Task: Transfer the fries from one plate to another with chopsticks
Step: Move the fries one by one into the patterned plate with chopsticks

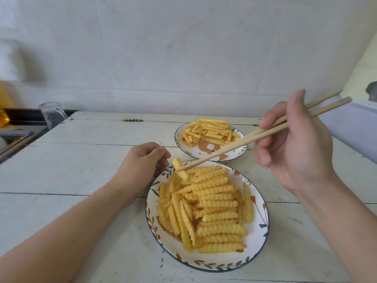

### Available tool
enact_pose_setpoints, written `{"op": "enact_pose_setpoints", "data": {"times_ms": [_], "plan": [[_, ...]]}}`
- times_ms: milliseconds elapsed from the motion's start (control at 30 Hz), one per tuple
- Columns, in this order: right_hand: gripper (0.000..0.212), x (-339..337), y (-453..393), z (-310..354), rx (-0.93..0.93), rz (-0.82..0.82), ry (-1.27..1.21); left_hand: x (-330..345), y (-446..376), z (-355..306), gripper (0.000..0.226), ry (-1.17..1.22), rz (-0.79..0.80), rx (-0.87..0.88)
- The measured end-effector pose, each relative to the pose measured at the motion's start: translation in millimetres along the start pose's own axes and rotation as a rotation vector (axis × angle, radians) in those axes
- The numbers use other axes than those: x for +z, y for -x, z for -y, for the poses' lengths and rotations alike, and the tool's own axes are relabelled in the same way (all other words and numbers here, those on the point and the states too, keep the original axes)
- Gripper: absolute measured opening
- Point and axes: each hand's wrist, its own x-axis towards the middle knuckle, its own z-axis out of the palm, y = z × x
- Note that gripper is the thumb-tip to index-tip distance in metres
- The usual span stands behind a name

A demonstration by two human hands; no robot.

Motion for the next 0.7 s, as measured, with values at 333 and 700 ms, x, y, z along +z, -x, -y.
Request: {"op": "enact_pose_setpoints", "data": {"times_ms": [333,700], "plan": [[0.053,18,20,-18,0.019,0.138,0.188,-1,1,-1,0.029,-0.003,-0.007,-0.010],[0.038,-28,-20,-47,-0.122,-0.171,0.397,-1,2,-2,0.028,0.008,-0.009,-0.004]]}}
